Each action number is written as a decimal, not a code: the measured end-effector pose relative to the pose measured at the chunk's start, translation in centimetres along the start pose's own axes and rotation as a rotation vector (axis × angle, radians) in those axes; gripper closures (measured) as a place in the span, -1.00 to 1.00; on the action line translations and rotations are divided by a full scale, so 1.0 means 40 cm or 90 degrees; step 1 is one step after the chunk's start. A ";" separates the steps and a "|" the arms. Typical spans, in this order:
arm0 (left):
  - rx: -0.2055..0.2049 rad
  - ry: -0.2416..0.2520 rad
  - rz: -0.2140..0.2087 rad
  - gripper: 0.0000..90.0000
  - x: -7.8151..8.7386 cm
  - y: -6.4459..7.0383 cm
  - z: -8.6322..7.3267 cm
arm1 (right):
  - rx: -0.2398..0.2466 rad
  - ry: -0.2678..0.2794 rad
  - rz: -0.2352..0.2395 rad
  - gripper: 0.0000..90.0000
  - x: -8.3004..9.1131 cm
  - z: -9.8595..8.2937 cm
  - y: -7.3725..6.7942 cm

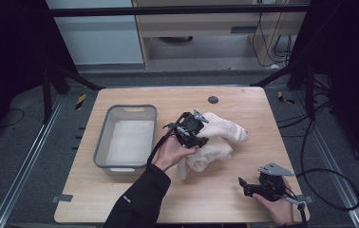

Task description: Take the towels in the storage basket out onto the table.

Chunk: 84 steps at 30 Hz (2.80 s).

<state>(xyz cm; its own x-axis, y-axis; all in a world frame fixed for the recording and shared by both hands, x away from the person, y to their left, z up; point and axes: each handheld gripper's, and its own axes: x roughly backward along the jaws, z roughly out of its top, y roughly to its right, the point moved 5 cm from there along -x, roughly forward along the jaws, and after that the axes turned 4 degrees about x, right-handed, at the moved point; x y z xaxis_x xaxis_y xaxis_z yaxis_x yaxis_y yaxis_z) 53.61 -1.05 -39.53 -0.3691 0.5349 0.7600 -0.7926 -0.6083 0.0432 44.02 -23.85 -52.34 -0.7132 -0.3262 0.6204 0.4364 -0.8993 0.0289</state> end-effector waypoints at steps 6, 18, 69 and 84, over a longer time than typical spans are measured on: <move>0.007 -0.002 -0.004 0.58 -0.027 0.000 -0.015 | 0.002 0.001 0.001 -0.83 0.000 0.000 0.000; 0.016 -0.014 0.005 0.54 -0.068 -0.012 -0.039 | 0.003 0.000 0.002 -0.83 -0.001 0.000 -0.001; 0.032 0.056 0.033 -0.41 0.047 -0.076 -0.145 | 0.001 -0.004 -0.001 -0.84 -0.003 -0.003 0.000; 0.042 0.073 0.042 -0.43 0.123 -0.096 -0.225 | 0.001 -0.006 -0.006 -0.84 -0.003 -0.005 0.002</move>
<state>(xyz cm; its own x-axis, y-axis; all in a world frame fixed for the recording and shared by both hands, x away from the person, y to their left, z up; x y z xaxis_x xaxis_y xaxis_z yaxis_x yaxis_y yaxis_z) 50.47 9.18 -41.78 -0.4756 0.5533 0.6838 -0.7321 -0.6799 0.0409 44.03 -23.94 -52.58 -0.7123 -0.3157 0.6269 0.4308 -0.9017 0.0355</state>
